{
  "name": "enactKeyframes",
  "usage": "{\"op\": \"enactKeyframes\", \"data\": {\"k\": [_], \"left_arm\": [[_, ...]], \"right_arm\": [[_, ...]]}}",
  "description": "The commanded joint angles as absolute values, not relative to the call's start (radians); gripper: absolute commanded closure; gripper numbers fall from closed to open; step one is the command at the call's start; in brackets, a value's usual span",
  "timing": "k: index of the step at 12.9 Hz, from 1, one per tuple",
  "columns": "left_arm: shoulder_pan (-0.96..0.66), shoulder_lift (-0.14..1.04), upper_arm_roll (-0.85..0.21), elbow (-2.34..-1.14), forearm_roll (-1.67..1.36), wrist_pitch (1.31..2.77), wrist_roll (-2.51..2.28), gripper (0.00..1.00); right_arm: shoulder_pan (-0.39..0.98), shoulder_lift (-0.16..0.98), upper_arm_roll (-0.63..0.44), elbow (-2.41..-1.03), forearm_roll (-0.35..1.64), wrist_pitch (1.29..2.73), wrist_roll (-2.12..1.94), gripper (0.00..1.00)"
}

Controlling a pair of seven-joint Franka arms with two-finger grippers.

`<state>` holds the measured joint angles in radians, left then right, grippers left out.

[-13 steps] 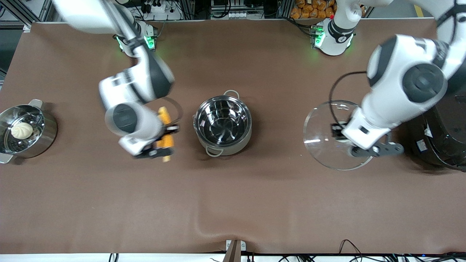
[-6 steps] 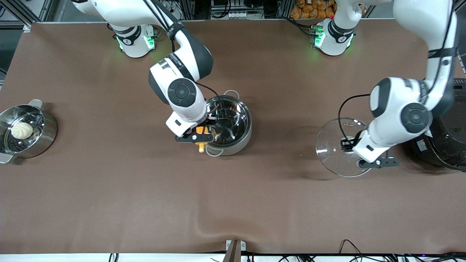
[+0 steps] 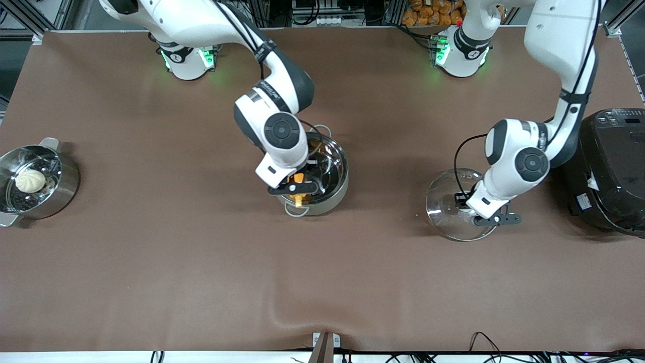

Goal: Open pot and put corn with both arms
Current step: 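Carry the corn over the pot while the left gripper lowers the lid, then drop the corn into the pot while the left gripper releases the lid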

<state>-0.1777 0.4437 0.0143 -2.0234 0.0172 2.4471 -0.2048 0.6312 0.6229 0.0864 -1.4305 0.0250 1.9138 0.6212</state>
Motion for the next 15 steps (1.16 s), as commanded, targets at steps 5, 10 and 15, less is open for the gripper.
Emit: {"op": "enactKeyframes", "data": {"k": [5,10,15], "left_arm": [[-0.166,0.443,0.003,-2.023,0.003,2.465,-0.178,0.00],[-0.166,0.405,0.009,-1.854,0.003,2.215,-0.189,0.00],[-0.150,0.335,0.024,-1.513,0.017,1.794,-0.189,0.00]], "right_arm": [[0.672,0.646,0.075,-1.402,0.028,1.905,0.649,1.00],[0.686,0.647,0.069,-1.402,0.015,1.923,0.669,0.01],[0.672,0.637,0.071,-1.402,0.020,1.927,0.690,0.00]]}}
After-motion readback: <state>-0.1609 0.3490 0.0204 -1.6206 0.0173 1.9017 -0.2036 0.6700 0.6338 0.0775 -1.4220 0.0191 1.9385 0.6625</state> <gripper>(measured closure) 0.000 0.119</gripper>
